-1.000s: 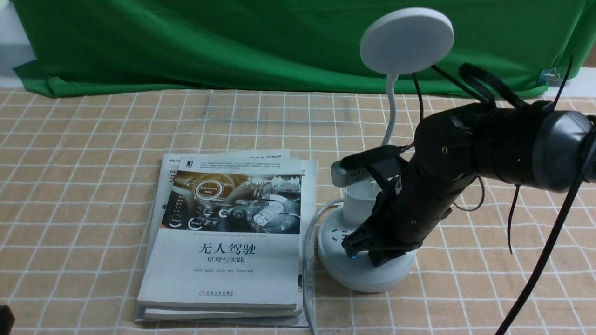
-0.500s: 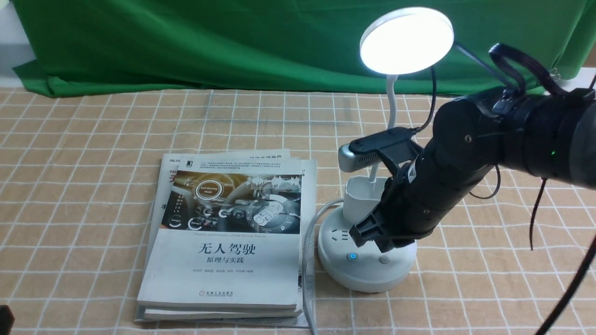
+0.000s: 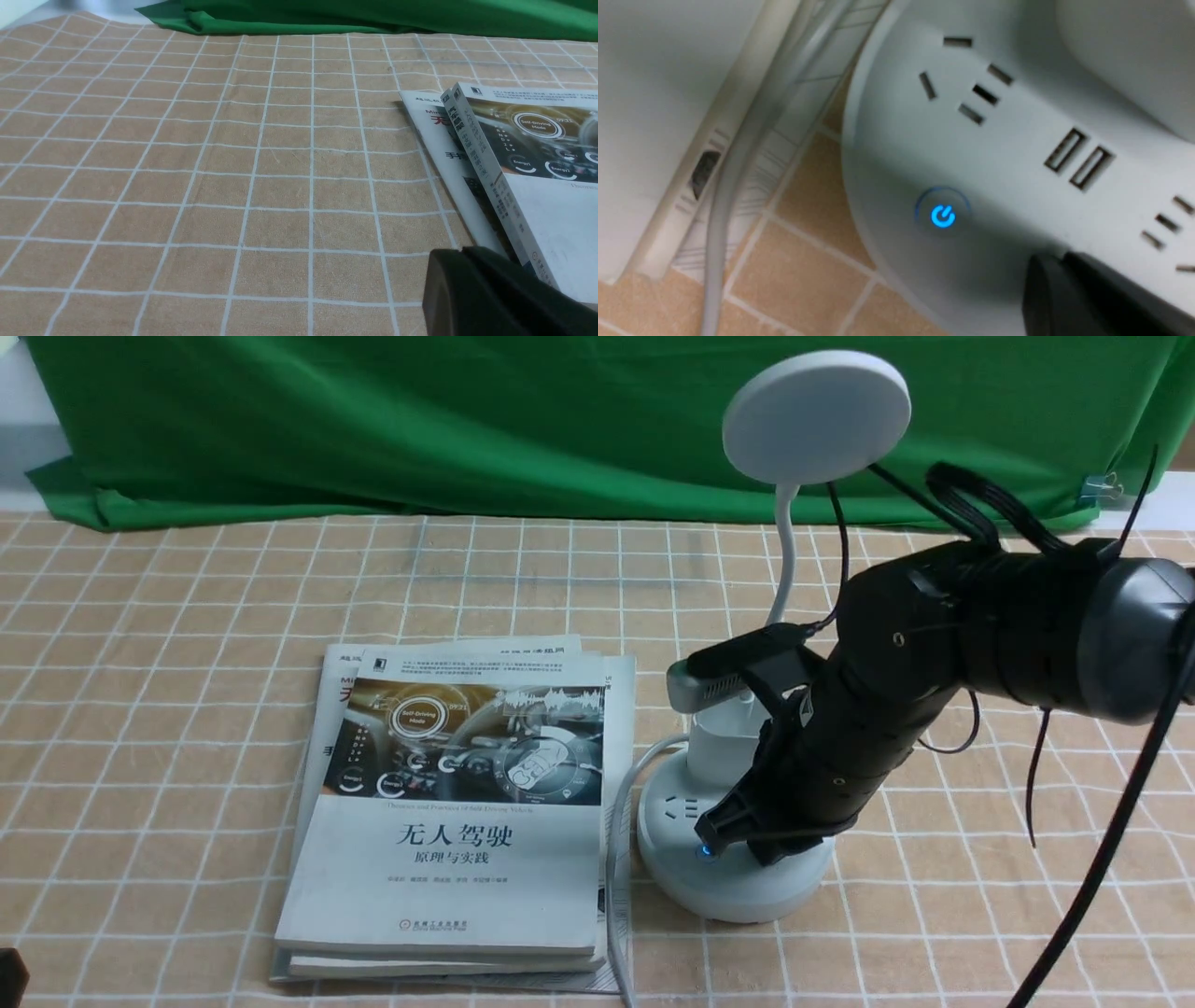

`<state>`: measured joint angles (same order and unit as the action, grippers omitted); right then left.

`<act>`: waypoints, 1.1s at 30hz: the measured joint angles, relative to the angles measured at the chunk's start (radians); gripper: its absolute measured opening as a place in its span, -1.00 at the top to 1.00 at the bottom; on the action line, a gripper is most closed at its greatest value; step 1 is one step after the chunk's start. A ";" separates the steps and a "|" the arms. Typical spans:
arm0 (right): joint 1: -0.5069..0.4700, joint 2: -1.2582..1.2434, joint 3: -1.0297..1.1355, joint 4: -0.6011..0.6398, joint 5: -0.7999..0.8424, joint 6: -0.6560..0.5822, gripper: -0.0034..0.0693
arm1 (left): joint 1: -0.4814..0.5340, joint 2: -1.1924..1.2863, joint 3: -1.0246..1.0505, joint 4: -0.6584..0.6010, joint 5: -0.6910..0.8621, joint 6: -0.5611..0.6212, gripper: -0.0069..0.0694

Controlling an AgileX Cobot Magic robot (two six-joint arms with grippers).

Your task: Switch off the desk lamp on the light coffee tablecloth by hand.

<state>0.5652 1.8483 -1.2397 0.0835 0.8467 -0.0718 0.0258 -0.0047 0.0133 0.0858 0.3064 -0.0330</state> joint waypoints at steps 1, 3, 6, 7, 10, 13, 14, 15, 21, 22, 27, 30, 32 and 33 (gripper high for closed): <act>0.000 -0.002 0.000 0.000 0.000 0.000 0.78 | 0.000 0.000 0.000 0.000 0.000 0.000 0.81; 0.000 -0.040 0.000 0.000 0.000 0.000 0.78 | 0.000 0.000 0.000 0.002 0.000 -0.001 0.81; 0.000 -0.081 0.000 0.000 0.000 0.000 0.78 | 0.000 0.000 0.000 0.002 0.000 -0.001 0.81; 0.000 -0.084 0.000 0.000 0.000 0.000 0.78 | 0.000 0.000 0.000 0.002 0.000 -0.001 0.81; 0.000 -0.077 0.000 0.000 0.002 0.000 0.78 | 0.000 0.000 0.000 0.002 0.000 -0.001 0.81; 0.000 -0.040 0.000 0.000 0.003 -0.003 0.78 | 0.000 0.000 0.000 0.002 0.000 -0.001 0.81; 0.000 -0.031 0.000 0.000 0.003 -0.003 0.78 | 0.000 0.000 0.000 0.002 0.000 -0.001 0.81; 0.000 -0.013 0.000 0.000 0.004 -0.004 0.78 | 0.000 0.000 0.000 0.002 0.000 -0.001 0.81; -0.009 0.030 -0.006 0.000 0.001 -0.006 0.77 | 0.000 0.000 0.000 0.003 0.000 -0.001 0.81; -0.009 0.030 -0.006 -0.001 0.001 -0.006 0.77 | 0.000 0.000 0.000 0.003 0.000 -0.001 0.81; -0.010 0.008 -0.002 -0.010 0.001 -0.006 0.76 | 0.000 0.000 0.000 0.003 0.000 -0.001 0.81; -0.010 -0.036 0.008 -0.016 0.002 -0.005 0.76 | 0.000 0.000 0.000 0.003 0.000 -0.001 0.81; -0.010 -0.089 0.024 -0.017 -0.001 -0.003 0.75 | 0.000 0.000 0.000 0.003 0.000 -0.001 0.81; -0.010 -0.124 0.037 -0.017 -0.003 0.000 0.75 | 0.000 0.000 0.000 0.003 0.000 -0.001 0.81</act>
<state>0.5552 1.7240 -1.2024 0.0667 0.8441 -0.0722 0.0258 -0.0047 0.0133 0.0887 0.3064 -0.0337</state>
